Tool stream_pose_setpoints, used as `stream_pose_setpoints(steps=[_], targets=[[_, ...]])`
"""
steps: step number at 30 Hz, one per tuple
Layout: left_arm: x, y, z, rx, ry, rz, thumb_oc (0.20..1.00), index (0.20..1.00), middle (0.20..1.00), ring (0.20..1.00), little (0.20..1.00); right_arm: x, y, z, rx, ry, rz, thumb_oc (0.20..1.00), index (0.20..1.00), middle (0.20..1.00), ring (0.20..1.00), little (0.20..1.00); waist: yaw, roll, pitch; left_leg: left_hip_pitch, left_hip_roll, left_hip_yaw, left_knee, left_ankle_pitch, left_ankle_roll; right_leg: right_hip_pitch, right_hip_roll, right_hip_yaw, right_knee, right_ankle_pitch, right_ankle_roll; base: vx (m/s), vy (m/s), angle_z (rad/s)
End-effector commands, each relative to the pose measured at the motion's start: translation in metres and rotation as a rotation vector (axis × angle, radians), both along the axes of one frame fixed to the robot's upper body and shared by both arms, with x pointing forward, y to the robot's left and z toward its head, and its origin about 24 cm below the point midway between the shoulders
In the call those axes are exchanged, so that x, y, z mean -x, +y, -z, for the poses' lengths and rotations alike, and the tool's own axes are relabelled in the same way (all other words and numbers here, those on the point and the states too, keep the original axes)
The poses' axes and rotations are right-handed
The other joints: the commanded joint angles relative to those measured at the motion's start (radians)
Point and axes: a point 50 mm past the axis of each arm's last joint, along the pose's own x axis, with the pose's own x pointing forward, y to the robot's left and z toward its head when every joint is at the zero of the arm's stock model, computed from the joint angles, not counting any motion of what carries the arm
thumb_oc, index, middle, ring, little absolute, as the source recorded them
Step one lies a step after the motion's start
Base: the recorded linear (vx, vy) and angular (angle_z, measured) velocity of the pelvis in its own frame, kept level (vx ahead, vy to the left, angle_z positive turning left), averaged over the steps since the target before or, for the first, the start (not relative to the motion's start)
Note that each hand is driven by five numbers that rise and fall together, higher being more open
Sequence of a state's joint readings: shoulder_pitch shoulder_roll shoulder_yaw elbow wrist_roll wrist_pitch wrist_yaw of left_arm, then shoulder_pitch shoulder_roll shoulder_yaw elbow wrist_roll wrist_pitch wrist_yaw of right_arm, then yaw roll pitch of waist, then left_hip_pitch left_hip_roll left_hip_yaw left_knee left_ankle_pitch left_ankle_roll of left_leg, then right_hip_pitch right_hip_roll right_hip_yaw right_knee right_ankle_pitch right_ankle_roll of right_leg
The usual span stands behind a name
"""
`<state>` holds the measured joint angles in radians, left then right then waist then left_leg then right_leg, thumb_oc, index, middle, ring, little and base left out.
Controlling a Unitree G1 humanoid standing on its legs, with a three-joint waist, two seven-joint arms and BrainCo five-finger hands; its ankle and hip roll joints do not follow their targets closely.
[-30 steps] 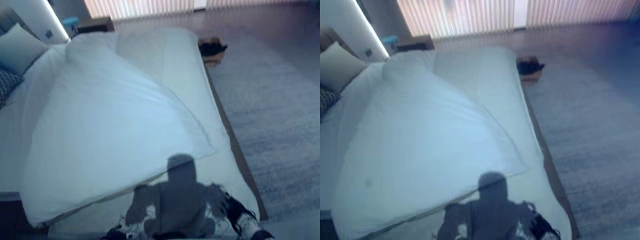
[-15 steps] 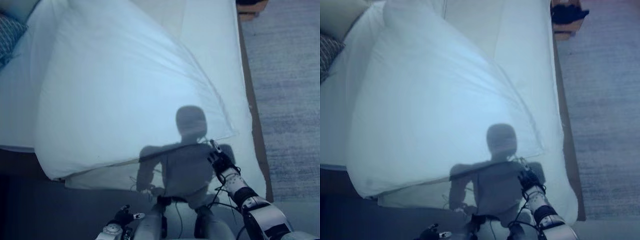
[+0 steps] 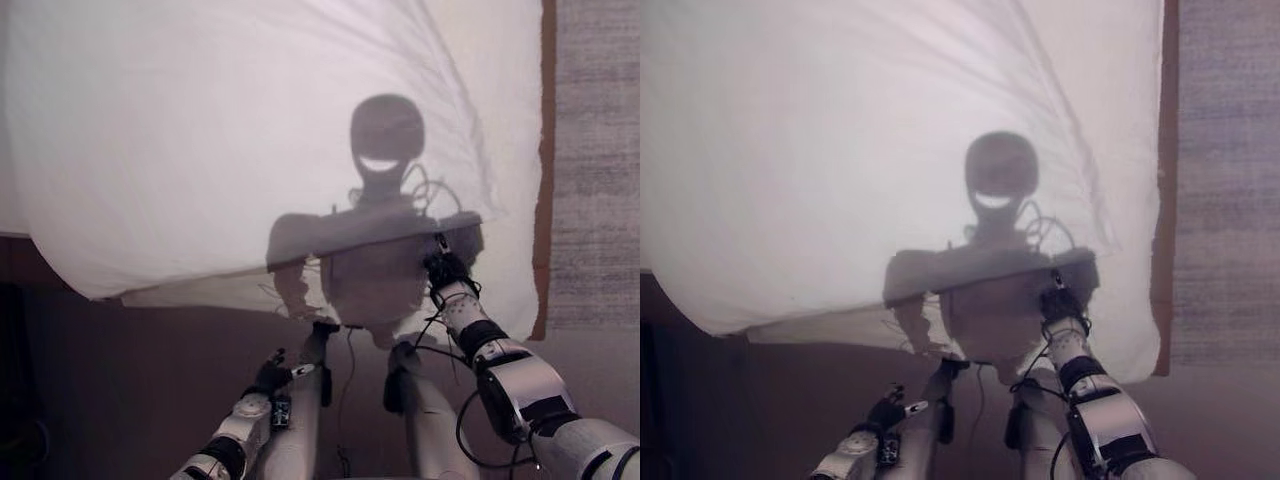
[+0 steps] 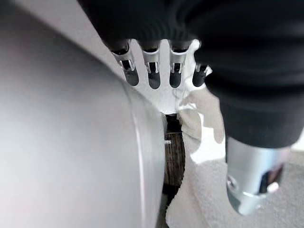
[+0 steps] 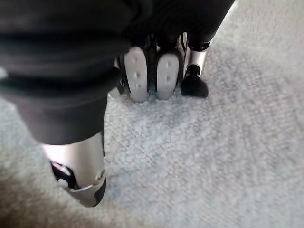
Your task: Make the bed
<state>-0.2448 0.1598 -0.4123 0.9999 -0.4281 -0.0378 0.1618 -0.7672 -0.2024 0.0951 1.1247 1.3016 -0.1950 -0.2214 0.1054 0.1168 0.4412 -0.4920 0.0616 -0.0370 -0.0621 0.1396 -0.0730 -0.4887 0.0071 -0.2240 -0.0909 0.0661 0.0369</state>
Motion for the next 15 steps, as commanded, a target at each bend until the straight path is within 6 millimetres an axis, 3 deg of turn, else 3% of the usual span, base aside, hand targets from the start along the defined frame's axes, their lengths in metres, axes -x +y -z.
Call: stream_pose_setpoints(steps=[1,4,5,6,8,15], targets=[[-0.002,-0.006,-0.001,-0.009,-0.002,0.025,1.0,1.0,1.0,1.0,1.0,-0.034,0.036,-0.076,-0.03,-0.3,-0.101,1.0,1.0,1.0,1.0,1.0,0.036,-0.045,0.025,-0.005,-0.098,0.002,-0.025,-0.003,0.028,-0.008,-0.034,0.042,0.033,0.076,0.066,0.0,0.0,0.0],[-0.005,-0.005,-0.003,-0.013,-0.011,0.03,1.0,1.0,1.0,1.0,1.0,-0.041,0.049,-0.112,-0.009,-0.453,-0.161,1.0,1.0,1.0,1.0,1.0,0.039,-0.045,0.034,-0.023,-0.102,-0.005,-0.025,0.004,0.024,-0.023,-0.036,0.035,0.032,0.083,0.068,0.0,0.0,0.0],[-0.005,-0.005,-0.003,-0.013,-0.011,0.03,1.0,1.0,1.0,1.0,1.0,-0.041,0.049,-0.112,-0.009,-0.453,-0.161,1.0,1.0,1.0,1.0,1.0,0.038,-0.045,0.034,-0.023,-0.102,-0.005,-0.025,0.004,0.024,-0.023,-0.036,0.035,0.032,0.083,0.068,0.0,0.0,0.0],[-0.007,-0.004,-0.004,-0.019,-0.017,0.03,1.0,1.0,1.0,1.0,1.0,-0.04,0.058,-0.127,-0.002,-0.538,-0.197,1.0,1.0,1.0,1.0,1.0,0.036,-0.049,0.039,-0.028,-0.104,-0.008,-0.025,0.006,0.021,-0.024,-0.038,0.03,0.031,0.085,0.069,0.0,0.0,0.0],[-0.009,-0.001,-0.005,-0.027,-0.02,0.027,1.0,1.0,1.0,1.0,1.0,-0.037,0.067,-0.138,0.014,-0.609,-0.229,1.0,1.0,1.0,1.0,1.0,0.032,-0.051,0.043,-0.031,-0.104,-0.011,-0.025,0.008,0.019,-0.026,-0.041,0.026,0.03,0.086,0.071,0.0,0.001,0.07],[-0.01,0.005,-0.005,-0.039,-0.019,-0.014,1.0,1.0,1.0,1.0,1.0,-0.02,0.09,-0.146,0.065,-0.736,-0.336,1.0,1.0,1.0,1.0,1.0,0.015,-0.069,0.052,-0.023,-0.105,-0.011,-0.025,0.006,0.019,-0.016,-0.045,0.025,0.03,0.088,0.072,0.0,0.012,0.08]])
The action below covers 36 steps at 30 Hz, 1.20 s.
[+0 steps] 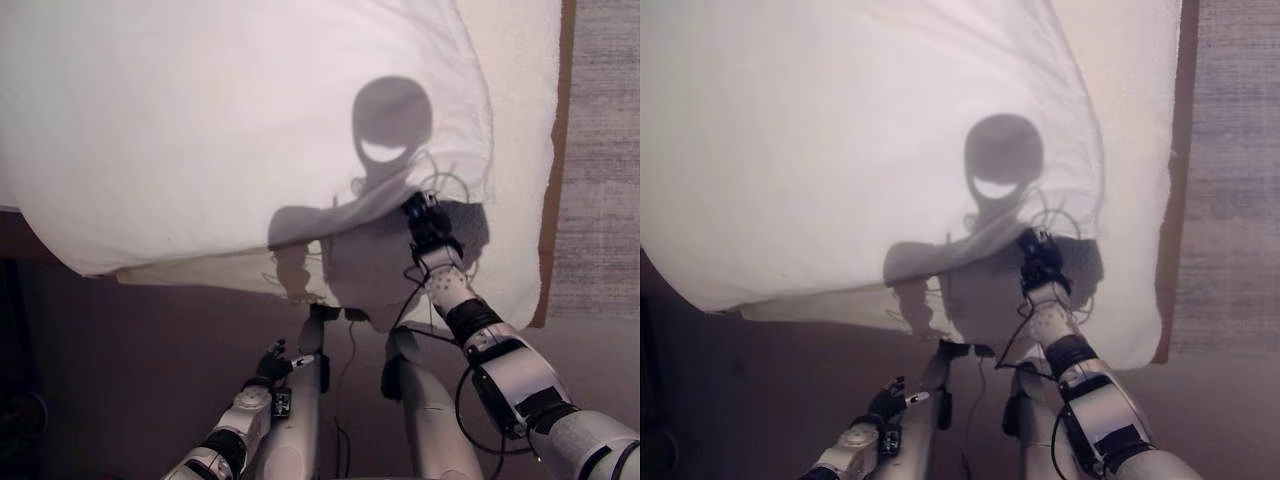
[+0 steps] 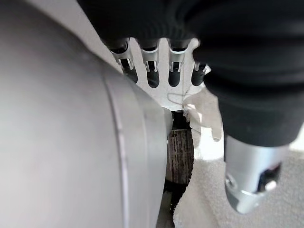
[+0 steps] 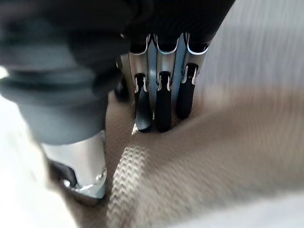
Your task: Make the bed
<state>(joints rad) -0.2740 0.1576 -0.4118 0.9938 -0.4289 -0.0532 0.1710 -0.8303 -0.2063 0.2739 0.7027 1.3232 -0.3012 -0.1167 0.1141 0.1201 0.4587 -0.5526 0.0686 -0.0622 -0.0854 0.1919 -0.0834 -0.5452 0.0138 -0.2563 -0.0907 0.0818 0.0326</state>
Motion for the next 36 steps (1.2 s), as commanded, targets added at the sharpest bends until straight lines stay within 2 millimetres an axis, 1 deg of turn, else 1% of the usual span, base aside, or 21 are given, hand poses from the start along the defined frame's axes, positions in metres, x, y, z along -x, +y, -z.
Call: stream_pose_setpoints(steps=[1,3,5,6,7,8,9,10,11,13,17,20,24,25,26,30,31,32,33,35,36], targets=[[0.002,0.009,0.003,-0.043,0.032,-0.022,1.0,1.0,1.0,1.0,1.0,0.007,0.031,-0.028,0.042,-0.166,-0.087,1.0,1.0,1.0,1.0,1.0,0.003,-0.075,0.037,0.039,-0.111,0.015,-0.002,-0.047,0.029,0.041,-0.053,0.057,0.031,0.071,0.076,0.0,0.014,0.05],[0.002,0.01,0.002,-0.046,0.028,-0.036,1.0,1.0,1.0,1.0,1.0,0.013,0.033,-0.021,0.106,-0.165,-0.096,1.0,1.0,1.0,1.0,1.0,-0.005,-0.083,0.042,0.045,-0.111,0.017,-0.002,-0.046,0.03,0.043,-0.054,0.06,0.033,0.071,0.076,0.0,0.014,0.04],[0.002,0.012,0.003,-0.057,0.034,-0.049,1.0,1.0,1.0,1.0,1.0,0.018,0.03,-0.006,0.151,-0.115,-0.064,1.0,1.0,1.0,1.0,1.0,-0.016,-0.092,0.048,0.054,-0.11,0.02,-0.002,-0.048,0.032,0.05,-0.055,0.063,0.034,0.071,0.076,-0.01,0.016,0.04],[0.002,0.012,0.003,-0.06,0.034,-0.055,1.0,1.0,1.0,1.0,1.0,0.021,0.029,0.006,0.158,-0.072,-0.05,1.0,1.0,1.0,1.0,1.0,-0.02,-0.096,0.05,0.058,-0.11,0.021,-0.002,-0.049,0.032,0.053,-0.055,0.064,0.034,0.071,0.077,0.0,0.0,0.0],[0.003,0.013,0.004,-0.077,0.045,-0.072,1.0,1.0,1.0,1.0,1.0,0.028,0.024,0.029,0.185,0.023,0.007,1.0,1.0,1.0,1.0,1.0,-0.035,-0.107,0.056,0.066,-0.109,0.025,-0.002,-0.05,0.035,0.061,-0.056,0.069,0.034,0.073,0.078,0.0,0.0,0.0],[0.003,0.013,0.004,-0.077,0.045,-0.072,1.0,1.0,1.0,1.0,1.0,0.028,0.024,0.029,0.185,0.023,0.007,1.0,1.0,1.0,1.0,1.0,-0.035,-0.107,0.056,0.067,-0.109,0.025,-0.002,-0.05,0.035,0.061,-0.056,0.069,0.034,0.073,0.078,0.0,0.0,0.0],[0.003,0.012,0.004,-0.085,0.043,-0.081,1.0,1.0,1.0,1.0,1.0,0.033,0.022,0.043,0.18,0.079,0.025,1.0,1.0,1.0,1.0,1.0,-0.042,-0.112,0.059,0.07,-0.108,0.027,-0.002,-0.051,0.036,0.063,-0.056,0.072,0.035,0.074,0.078,-0.02,0.028,-0.03],[0.002,0.013,0.003,-0.099,0.041,-0.087,1.0,1.0,1.0,1.0,1.0,0.04,0.022,0.063,0.209,0.154,0.028,1.0,1.0,1.0,1.0,1.0,-0.052,-0.118,0.061,0.076,-0.107,0.034,-0.002,-0.053,0.039,0.065,-0.055,0.078,0.035,0.075,0.078,0.0,0.0,0.0],[0.002,0.013,0.003,-0.099,0.041,-0.087,1.0,1.0,1.0,1.0,1.0,0.04,0.022,0.063,0.209,0.154,0.028,1.0,1.0,1.0,1.0,1.0,-0.052,-0.118,0.061,0.076,-0.107,0.034,-0.002,-0.053,0.039,0.065,-0.055,0.078,0.035,0.075,0.078,-0.03,0.023,-0.04],[0.001,0.013,0.002,-0.106,0.032,-0.094,1.0,1.0,1.0,1.0,1.0,0.048,0.02,0.085,0.209,0.235,0.025,1.0,1.0,1.0,1.0,1.0,-0.06,-0.121,0.061,0.077,-0.108,0.04,-0.002,-0.054,0.041,0.065,-0.056,0.083,0.035,0.078,0.08,-0.03,0.018,-0.06],[-0.001,0.015,0.0,-0.107,0.015,-0.105,1.0,1.0,1.0,1.0,1.0,0.056,0.018,0.103,0.238,0.293,0.004,1.0,1.0,1.0,1.0,1.0,-0.066,-0.122,0.061,0.076,-0.109,0.045,-0.002,-0.054,0.042,0.063,-0.058,0.087,0.03,0.085,0.083,-0.03,0.015,-0.06],[0.0,0.016,0.0,-0.11,0.011,-0.105,1.0,1.0,1.0,1.0,1.0,0.059,0.019,0.105,0.244,0.293,-0.006,1.0,1.0,1.0,1.0,1.0,-0.066,-0.123,0.061,0.075,-0.109,0.048,-0.002,-0.052,0.044,0.06,-0.059,0.089,0.027,0.091,0.084,-0.02,0.012,-0.07],[0.003,0.018,0.001,-0.114,0.018,-0.112,1.0,1.0,1.0,1.0,1.0,0.055,0.023,0.096,0.24,0.252,-0.022,1.0,1.0,1.0,1.0,1.0,-0.063,-0.123,0.061,0.074,-0.111,0.049,-0.002,-0.051,0.045,0.058,-0.06,0.091,0.025,0.095,0.086,0.0,0.0,0.0],[0.002,0.019,0.001,-0.116,0.015,-0.111,1.0,1.0,1.0,1.0,1.0,0.052,0.028,0.088,0.254,0.219,-0.042,1.0,1.0,1.0,1.0,1.0,-0.059,-0.121,0.061,0.072,-0.112,0.048,-0.002,-0.049,0.046,0.055,-0.061,0.093,0.024,0.097,0.087,0.0,0.0,0.0],[0.002,0.019,0.001,-0.116,0.015,-0.111,1.0,1.0,1.0,1.0,1.0,0.052,0.028,0.088,0.254,0.219,-0.042,1.0,1.0,1.0,1.0,1.0,-0.059,-0.121,0.061,0.072,-0.112,0.048,-0.002,-0.049,0.046,0.055,-0.061,0.093,0.024,0.097,0.087,0.0,0.0,0.0],[0.001,0.02,-0.001,-0.112,0.003,-0.115,1.0,1.0,1.0,1.0,1.0,0.046,0.037,0.067,0.291,0.136,-0.07,1.0,1.0,1.0,1.0,1.0,-0.048,-0.115,0.061,0.063,-0.112,0.045,-0.002,-0.046,0.046,0.048,-0.066,0.089,0.024,0.099,0.088,0.0,0.0,0.0],[0.0,0.02,-0.002,-0.112,-0.001,-0.112,1.0,1.0,1.0,1.0,1.0,0.043,0.043,0.056,0.309,0.087,-0.093,1.0,1.0,1.0,1.0,1.0,-0.043,-0.112,0.061,0.06,-0.114,0.045,-0.002,-0.044,0.045,0.046,-0.067,0.082,0.024,0.099,0.089,0.0,0.0,0.0],[0.0,0.02,-0.002,-0.112,-0.001,-0.112,1.0,1.0,1.0,1.0,1.0,0.043,0.043,0.056,0.309,0.087,-0.093,1.0,1.0,1.0,1.0,1.0,-0.043,-0.112,0.061,0.06,-0.114,0.045,-0.002,-0.044,0.045,0.046,-0.067,0.082,0.024,0.099,0.089,0.0,0.0,0.0],[0.0,0.021,-0.002,-0.114,0.001,-0.11,1.0,1.0,1.0,1.0,1.0,0.041,0.048,0.046,0.316,0.048,-0.111,1.0,1.0,1.0,1.0,1.0,-0.038,-0.11,0.061,0.057,-0.115,0.044,-0.002,-0.043,0.044,0.045,-0.068,0.077,0.024,0.098,0.089,0.0,0.0,0.0],[0.0,0.021,-0.001,-0.117,0.004,-0.107,1.0,1.0,1.0,1.0,1.0,0.041,0.051,0.042,0.314,0.029,-0.119,1.0,1.0,1.0,1.0,1.0,-0.036,-0.109,0.061,0.056,-0.115,0.044,-0.002,-0.042,0.043,0.045,-0.069,0.077,0.025,0.097,0.089,0.0,0.0,0.0],[-0.001,0.021,-0.002,-0.118,-0.002,-0.106,1.0,1.0,1.0,1.0,1.0,0.041,0.054,0.035,0.312,-0.001,-0.128,1.0,1.0,1.0,1.0,1.0,-0.032,-0.108,0.061,0.053,-0.116,0.043,-0.002,-0.042,0.041,0.045,-0.071,0.07,0.026,0.095,0.09,0.0,0.0,0.0]])
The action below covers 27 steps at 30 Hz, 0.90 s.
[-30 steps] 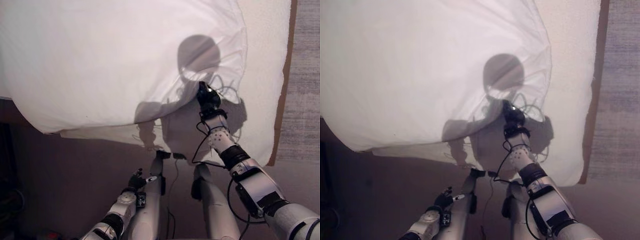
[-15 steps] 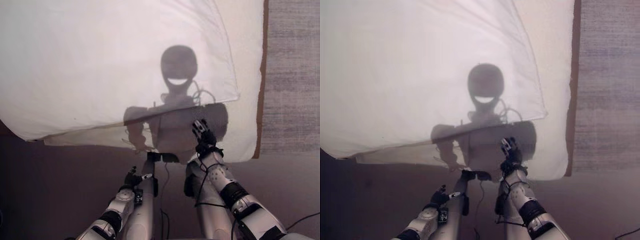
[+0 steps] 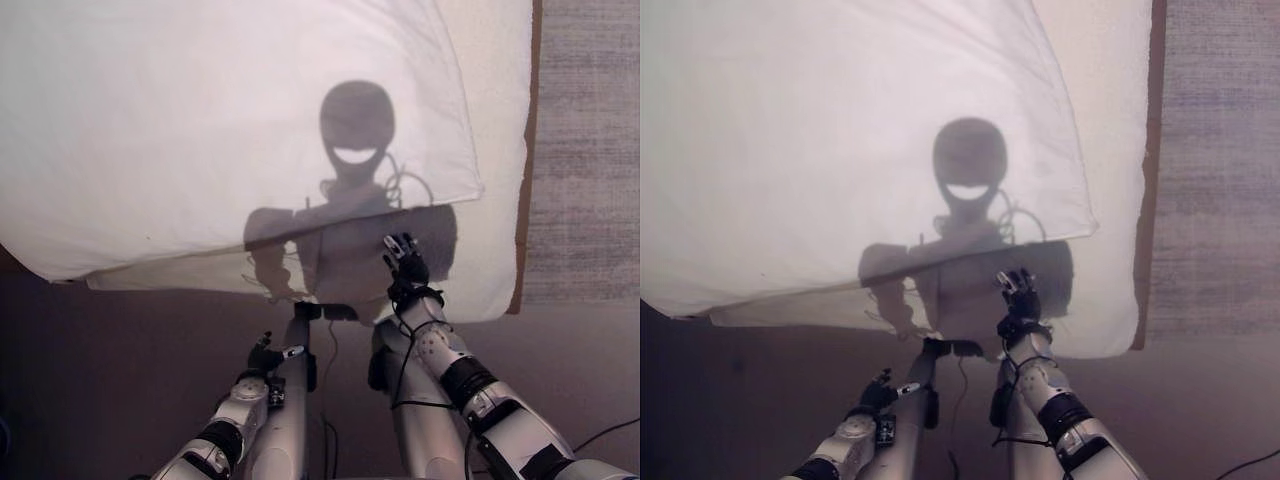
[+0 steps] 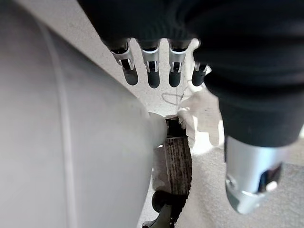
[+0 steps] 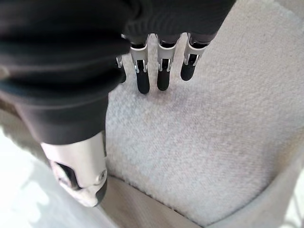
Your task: Make the bed
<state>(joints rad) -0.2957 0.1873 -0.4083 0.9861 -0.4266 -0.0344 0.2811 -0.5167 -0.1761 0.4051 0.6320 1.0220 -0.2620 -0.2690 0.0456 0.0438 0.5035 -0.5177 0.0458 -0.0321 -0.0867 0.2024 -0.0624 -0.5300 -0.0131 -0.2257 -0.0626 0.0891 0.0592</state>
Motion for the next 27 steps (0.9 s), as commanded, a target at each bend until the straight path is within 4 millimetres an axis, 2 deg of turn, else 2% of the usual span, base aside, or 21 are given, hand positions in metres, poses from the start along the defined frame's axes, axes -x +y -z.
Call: stream_pose_setpoints(steps=[1,9,13,15,20,27], targets=[[0.006,0.006,0.004,-0.016,0.016,-0.023,1.0,1.0,1.0,1.0,1.0,-0.013,0.046,-0.074,-0.04,-0.299,-0.175,1.0,1.0,1.0,1.0,1.0,0.039,-0.031,0.017,0.015,-0.093,0.013,-0.001,-0.053,0.02,0.028,-0.046,0.037,0.0,0.087,0.063,0.0,0.0,0.0],[0.004,0.005,0.003,-0.021,0.012,-0.014,1.0,1.0,1.0,1.0,1.0,-0.013,0.059,-0.096,-0.071,-0.379,-0.219,1.0,1.0,1.0,1.0,1.0,0.051,-0.031,0.017,0.015,-0.094,0.017,-0.001,-0.056,0.018,0.03,-0.048,0.023,0.008,0.078,0.064,0.0,0.0,0.0],[0.003,0.004,0.002,-0.024,0.008,-0.007,1.0,1.0,1.0,1.0,1.0,-0.001,0.069,-0.111,-0.184,-0.469,-0.291,1.0,1.0,1.0,1.0,1.0,0.049,-0.04,0.017,0.017,-0.091,0.021,-0.001,-0.059,0.017,0.032,-0.048,0.016,0.015,0.073,0.065,0.0,0.0,0.0],[0.005,0.005,0.003,-0.033,0.012,-0.01,1.0,1.0,1.0,1.0,1.0,0.013,0.071,-0.119,-0.233,-0.543,-0.334,1.0,1.0,1.0,1.0,1.0,0.041,-0.052,0.017,0.02,-0.088,0.025,-0.001,-0.061,0.017,0.035,-0.049,0.01,0.019,0.071,0.066,0.0,0.0,0.0],[0.007,0.007,0.005,-0.041,0.027,-0.021,1.0,1.0,1.0,1.0,1.0,0.019,0.07,-0.12,-0.244,-0.557,-0.341,1.0,1.0,1.0,1.0,1.0,0.036,-0.064,0.017,0.028,-0.083,0.027,-0.001,-0.063,0.019,0.037,-0.047,0.011,0.024,0.068,0.065,0.0,0.0,0.0],[0.01,0.009,0.006,-0.039,0.031,-0.035,1.0,1.0,1.0,1.0,1.0,0.017,0.066,-0.12,-0.229,-0.551,-0.323,1.0,1.0,1.0,1.0,1.0,0.035,-0.068,0.017,0.056,-0.08,0.029,-0.001,-0.068,0.018,0.061,-0.049,0.01,0.03,0.06,0.065,0.0,0.002,0.01]])
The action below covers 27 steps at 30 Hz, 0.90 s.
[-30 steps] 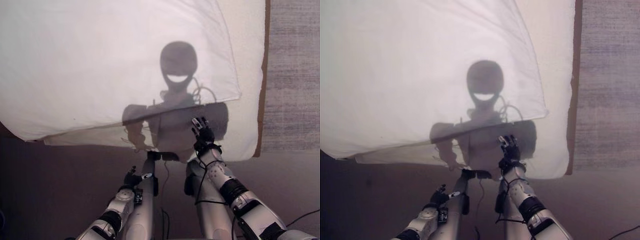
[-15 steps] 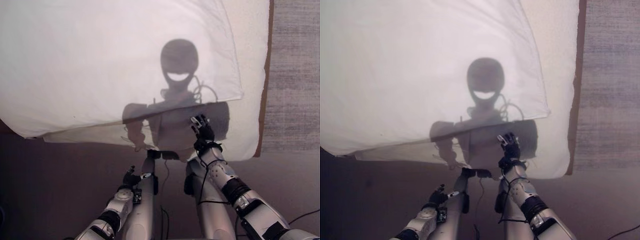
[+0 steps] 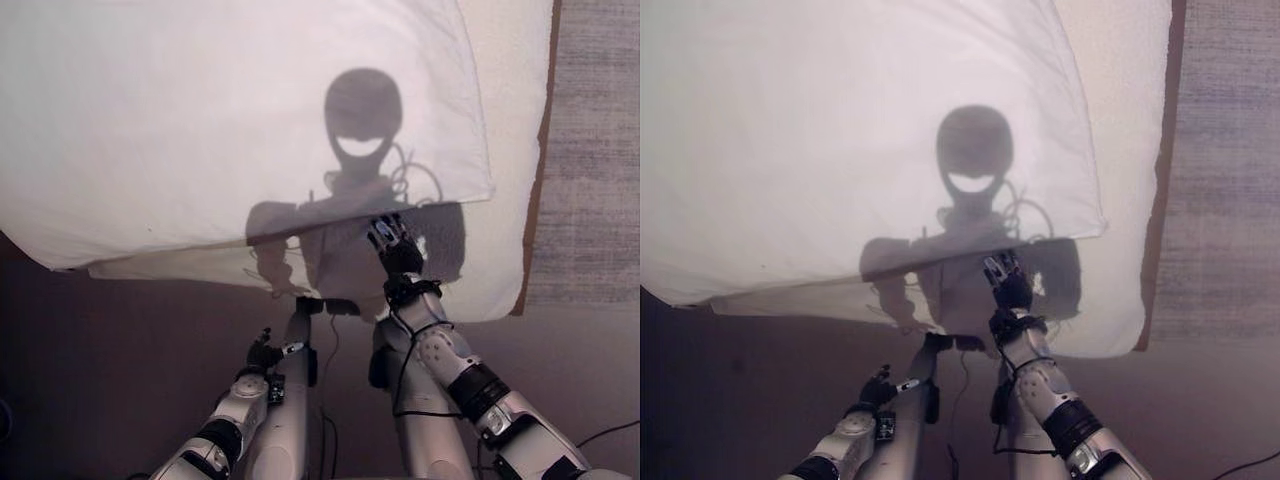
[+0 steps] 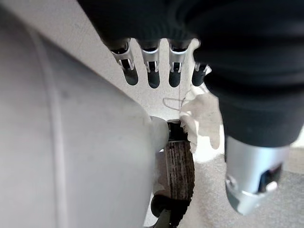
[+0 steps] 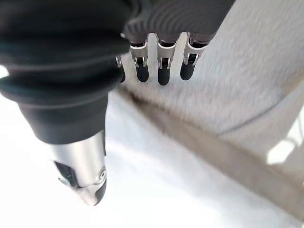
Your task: Make the bed
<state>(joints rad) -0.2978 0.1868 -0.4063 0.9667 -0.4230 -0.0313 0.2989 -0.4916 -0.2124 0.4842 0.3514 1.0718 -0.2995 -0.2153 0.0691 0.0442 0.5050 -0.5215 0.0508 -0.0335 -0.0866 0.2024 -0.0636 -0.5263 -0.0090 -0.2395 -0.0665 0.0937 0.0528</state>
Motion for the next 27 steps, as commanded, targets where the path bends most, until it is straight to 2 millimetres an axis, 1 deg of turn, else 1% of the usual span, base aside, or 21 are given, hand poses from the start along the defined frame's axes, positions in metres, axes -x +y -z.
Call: stream_pose_setpoints(steps=[1,6,8,9,10,11,12,14,16,17,18,20,22,24,26,27], targets=[[0.013,0.01,0.01,-0.035,0.051,-0.029,1.0,1.0,1.0,1.0,1.0,0.008,0.039,-0.071,-0.134,-0.304,-0.155,1.0,1.0,1.0,1.0,1.0,0.013,-0.069,0.015,0.064,-0.085,0.031,-0.001,-0.07,0.019,0.061,-0.054,0.023,0.034,0.055,0.071,0.0,0.006,0.05],[0.014,0.012,0.01,-0.037,0.054,-0.036,1.0,1.0,1.0,1.0,1.0,0.004,0.038,-0.072,-0.13,-0.295,-0.136,1.0,1.0,1.0,1.0,1.0,0.021,-0.07,0.015,0.07,-0.085,0.028,-0.001,-0.072,0.021,0.066,-0.056,0.019,0.041,0.052,0.072,0.0,0.009,0.03],[0.014,0.014,0.009,-0.033,0.049,-0.042,1.0,1.0,1.0,1.0,1.0,-0.001,0.037,-0.076,-0.12,-0.294,-0.113,1.0,1.0,1.0,1.0,1.0,0.027,-0.069,0.015,0.069,-0.086,0.026,-0.001,-0.072,0.022,0.065,-0.056,0.018,0.043,0.051,0.071,0.0,0.0,0.0],[0.014,0.014,0.009,-0.034,0.048,-0.04,1.0,1.0,1.0,1.0,1.0,-0.009,0.034,-0.08,-0.116,-0.286,-0.077,1.0,1.0,1.0,1.0,1.0,0.033,-0.066,0.015,0.066,-0.087,0.025,-0.001,-0.071,0.022,0.064,-0.057,0.015,0.042,0.052,0.072,0.0,0.0,0.0],[0.014,0.014,0.009,-0.034,0.048,-0.04,1.0,1.0,1.0,1.0,1.0,-0.009,0.034,-0.08,-0.116,-0.286,-0.077,1.0,1.0,1.0,1.0,1.0,0.033,-0.066,0.015,0.066,-0.087,0.025,-0.001,-0.071,0.022,0.064,-0.057,0.015,0.042,0.052,0.072,0.0,0.0,0.0],[0.013,0.014,0.009,-0.029,0.043,-0.04,1.0,1.0,1.0,1.0,1.0,-0.017,0.03,-0.087,-0.102,-0.281,-0.031,1.0,1.0,1.0,1.0,1.0,0.042,-0.061,0.015,0.062,-0.088,0.021,-0.001,-0.07,0.022,0.063,-0.057,0.013,0.038,0.054,0.072,0.0,0.0,0.0],[0.013,0.014,0.009,-0.029,0.043,-0.04,1.0,1.0,1.0,1.0,1.0,-0.017,0.03,-0.087,-0.102,-0.281,-0.031,1.0,1.0,1.0,1.0,1.0,0.042,-0.061,0.015,0.062,-0.088,0.021,-0.001,-0.07,0.022,0.063,-0.057,0.013,0.038,0.054,0.072,0.0,0.002,0.04],[0.014,0.015,0.009,-0.027,0.043,-0.043,1.0,1.0,1.0,1.0,1.0,-0.026,0.026,-0.096,-0.089,-0.283,0.013,1.0,1.0,1.0,1.0,1.0,0.05,-0.056,0.015,0.058,-0.088,0.017,-0.001,-0.068,0.021,0.061,-0.059,0.007,0.035,0.055,0.072,0.0,0.006,0.08],[0.015,0.016,0.009,-0.03,0.044,-0.044,1.0,1.0,1.0,1.0,1.0,-0.035,0.024,-0.111,-0.082,-0.292,0.064,1.0,1.0,1.0,1.0,1.0,0.064,-0.049,0.015,0.052,-0.089,0.011,-0.001,-0.067,0.021,0.058,-0.06,0.001,0.034,0.054,0.073,0.01,0.005,0.09],[0.015,0.016,0.009,-0.03,0.043,-0.044,1.0,1.0,1.0,1.0,1.0,-0.035,0.024,-0.111,-0.082,-0.292,0.064,1.0,1.0,1.0,1.0,1.0,0.064,-0.049,0.015,0.052,-0.089,0.011,-0.001,-0.067,0.021,0.058,-0.06,0.001,0.034,0.054,0.073,0.01,-0.002,0.11],[0.015,0.017,0.009,-0.036,0.045,-0.044,1.0,1.0,1.0,1.0,1.0,-0.038,0.023,-0.117,-0.082,-0.295,0.088,1.0,1.0,1.0,1.0,1.0,0.069,-0.048,0.015,0.049,-0.089,0.011,-0.001,-0.066,0.02,0.057,-0.06,0.0,0.034,0.054,0.073,0.0,-0.007,0.08],[0.015,0.018,0.009,-0.042,0.045,-0.045,1.0,1.0,1.0,1.0,1.0,-0.043,0.022,-0.121,-0.08,-0.272,0.132,1.0,1.0,1.0,1.0,1.0,0.076,-0.046,0.015,0.042,-0.09,0.008,-0.001,-0.065,0.019,0.054,-0.061,-0.003,0.034,0.054,0.072,0.01,-0.002,0.07],[0.013,0.019,0.008,-0.068,0.05,-0.047,1.0,1.0,1.0,1.0,1.0,-0.049,0.02,-0.121,-0.027,-0.221,0.209,1.0,1.0,1.0,1.0,1.0,0.077,-0.048,0.015,0.034,-0.091,0.005,-0.001,-0.063,0.018,0.048,-0.063,-0.006,0.037,0.053,0.071,0.01,0.0,0.12],[0.01,0.02,0.006,-0.079,0.044,-0.045,1.0,1.0,1.0,1.0,1.0,-0.048,0.023,-0.123,-0.021,-0.216,0.212,1.0,1.0,1.0,1.0,1.0,0.076,-0.05,0.015,0.03,-0.091,0.003,-0.001,-0.061,0.018,0.044,-0.063,-0.009,0.04,0.052,0.07,0.01,-0.006,0.16],[0.008,0.021,0.005,-0.098,0.041,-0.051,1.0,1.0,1.0,1.0,1.0,-0.044,0.033,-0.116,0.036,-0.207,0.183,1.0,1.0,1.0,1.0,1.0,0.074,-0.058,0.015,0.027,-0.091,0.002,-0.001,-0.06,0.019,0.042,-0.063,-0.012,0.043,0.047,0.069,0.01,0.003,0.12],[0.008,0.021,0.005,-0.098,0.042,-0.051,1.0,1.0,1.0,1.0,1.0,-0.044,0.033,-0.116,0.036,-0.207,0.183,1.0,1.0,1.0,1.0,1.0,0.074,-0.058,0.015,0.027,-0.091,0.002,-0.001,-0.06,0.019,0.042,-0.063,-0.012,0.043,0.047,0.069,0.01,0.017,0.06]])
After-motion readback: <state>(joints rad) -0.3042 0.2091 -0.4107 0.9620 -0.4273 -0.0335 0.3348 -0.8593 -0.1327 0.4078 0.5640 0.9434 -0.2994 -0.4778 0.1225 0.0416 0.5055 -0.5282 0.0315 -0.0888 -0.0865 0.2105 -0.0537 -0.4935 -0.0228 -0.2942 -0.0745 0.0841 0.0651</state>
